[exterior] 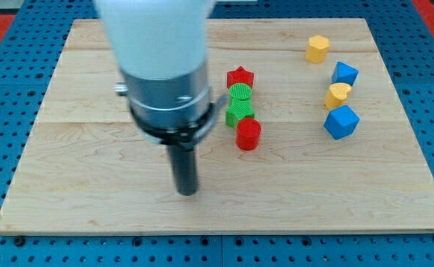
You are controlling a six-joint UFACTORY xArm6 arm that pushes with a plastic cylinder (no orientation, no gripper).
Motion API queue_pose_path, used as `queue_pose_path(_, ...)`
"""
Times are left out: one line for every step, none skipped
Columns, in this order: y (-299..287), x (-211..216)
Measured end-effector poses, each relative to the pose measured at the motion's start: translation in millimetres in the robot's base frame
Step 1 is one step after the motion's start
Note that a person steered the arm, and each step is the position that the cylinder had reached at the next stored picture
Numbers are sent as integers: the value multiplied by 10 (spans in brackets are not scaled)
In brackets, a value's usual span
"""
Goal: Push the blue cube up a bit
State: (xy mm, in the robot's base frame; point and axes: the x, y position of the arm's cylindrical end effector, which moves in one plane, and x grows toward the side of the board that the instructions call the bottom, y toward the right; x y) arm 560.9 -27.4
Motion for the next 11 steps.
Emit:
queue_pose_path(636,4)
queue_pose_path(1366,113)
queue_pose_path(1850,115)
queue_pose_path(2107,90)
queue_pose_path(2409,-6)
queue_pose_path(2384,-231)
queue_pose_path(2309,-482)
queue_pose_path(2288,-698)
queue_pose_path(2277,-860)
queue_pose_path(2269,-861)
queue_pose_path(2282,-811)
